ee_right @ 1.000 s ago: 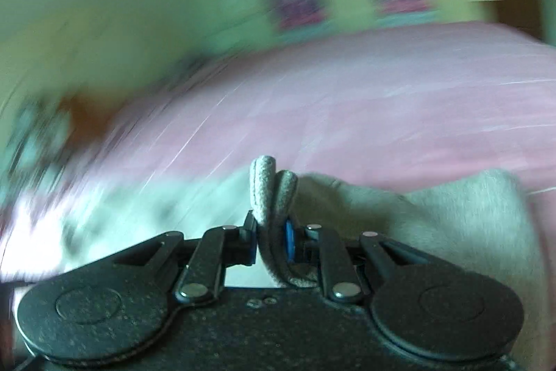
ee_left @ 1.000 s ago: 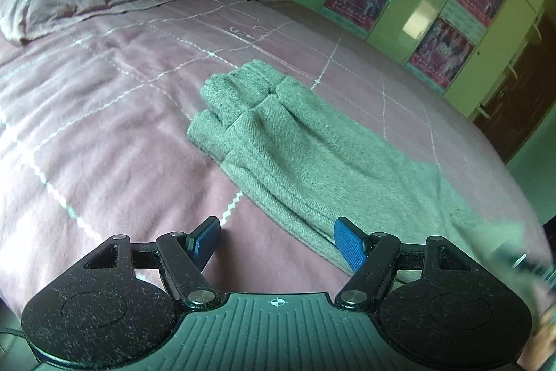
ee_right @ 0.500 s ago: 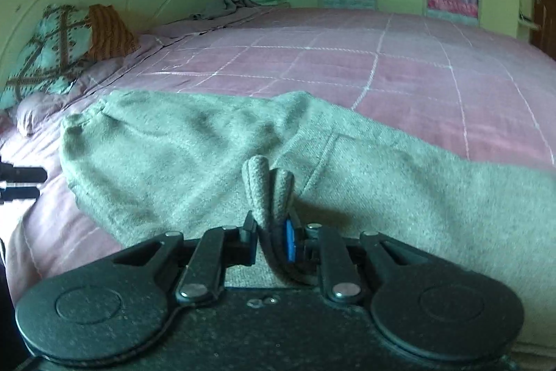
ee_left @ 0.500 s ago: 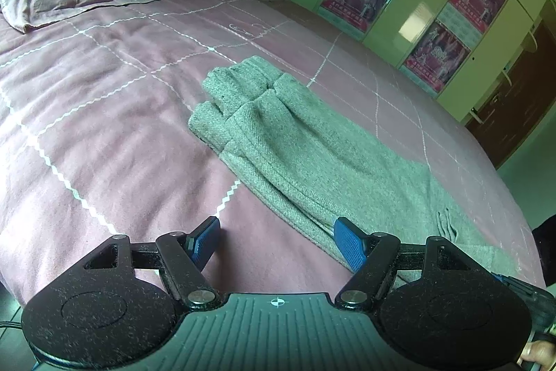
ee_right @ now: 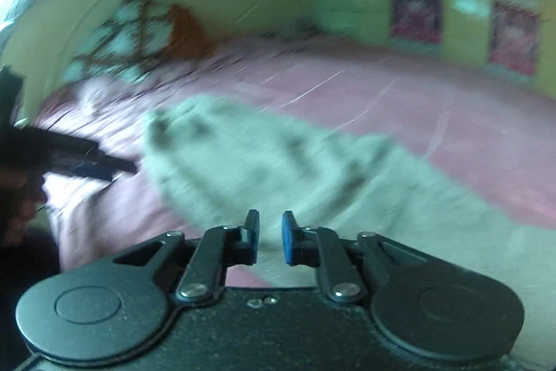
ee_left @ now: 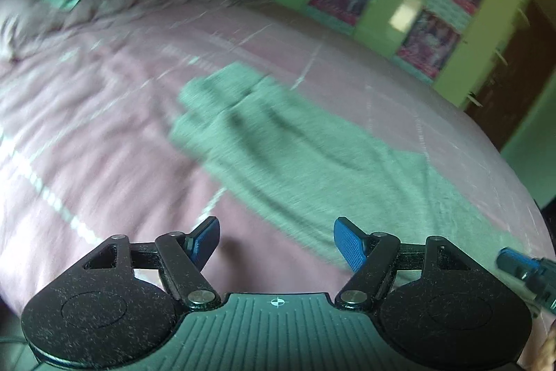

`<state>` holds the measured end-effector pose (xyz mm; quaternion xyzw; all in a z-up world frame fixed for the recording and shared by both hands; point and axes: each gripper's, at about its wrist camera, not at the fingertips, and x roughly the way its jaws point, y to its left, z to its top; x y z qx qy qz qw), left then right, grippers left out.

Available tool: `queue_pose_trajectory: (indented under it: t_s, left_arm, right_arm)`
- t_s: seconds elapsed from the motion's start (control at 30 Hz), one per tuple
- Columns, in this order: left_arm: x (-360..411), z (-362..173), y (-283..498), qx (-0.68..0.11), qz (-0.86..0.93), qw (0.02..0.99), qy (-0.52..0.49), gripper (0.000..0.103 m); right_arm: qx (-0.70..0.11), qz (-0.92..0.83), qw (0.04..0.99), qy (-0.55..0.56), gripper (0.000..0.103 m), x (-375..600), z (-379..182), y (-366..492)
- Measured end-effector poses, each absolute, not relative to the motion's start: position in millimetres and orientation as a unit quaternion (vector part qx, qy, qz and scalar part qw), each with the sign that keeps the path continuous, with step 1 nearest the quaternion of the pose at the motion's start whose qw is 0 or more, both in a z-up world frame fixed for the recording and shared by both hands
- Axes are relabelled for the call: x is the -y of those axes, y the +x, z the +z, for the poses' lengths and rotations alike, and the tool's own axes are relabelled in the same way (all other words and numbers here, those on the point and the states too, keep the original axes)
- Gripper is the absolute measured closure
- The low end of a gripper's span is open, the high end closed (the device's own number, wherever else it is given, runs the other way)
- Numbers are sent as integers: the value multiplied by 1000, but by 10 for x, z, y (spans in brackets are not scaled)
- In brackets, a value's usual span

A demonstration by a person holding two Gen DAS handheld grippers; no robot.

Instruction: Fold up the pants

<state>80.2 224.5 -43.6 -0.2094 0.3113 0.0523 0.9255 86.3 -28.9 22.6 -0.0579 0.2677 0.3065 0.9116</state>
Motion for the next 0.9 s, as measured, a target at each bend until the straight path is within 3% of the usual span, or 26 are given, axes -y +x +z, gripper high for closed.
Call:
queue_pose_trajectory:
  t_s: [0.17,0.2,0.23,0.3,0.47,0.57,0.7,0.9]
  left_arm:
    - [-1633,-315,1085,-300,-49,930,-205,32]
    - [-1467,-327,1177,-306,-69,929,-198,51]
    - [-1290,-352,1286,-316,-93,925,-191,82]
    - [-961,-397,1449,-326,-120,922,-172,94]
    - [-399,-651,1654,-371,-105,917,-102,94]
    - [-448,-521,1683,-384,-105,911,-112,94]
    - [-480,-219,1831,-342,-97,931,-86,94]
    - [-214,-269,2518,-370,-110,919,-79,94]
  right_arm:
    - [-243,199,949,-15,89,1215,325,770]
    - [-245,171,954,-4,88,1416,309,771]
    - [-246,137,960,8,88,1641,307,743]
    - [-246,70,966,32,89,2080,291,682]
    - [-255,41,965,54,89,2462,163,569]
    - [-353,55,932,55,87,2442,-238,776]
    - [-299,56,950,70,89,2551,-91,834]
    - [-262,47,961,73,89,2618,86,1608]
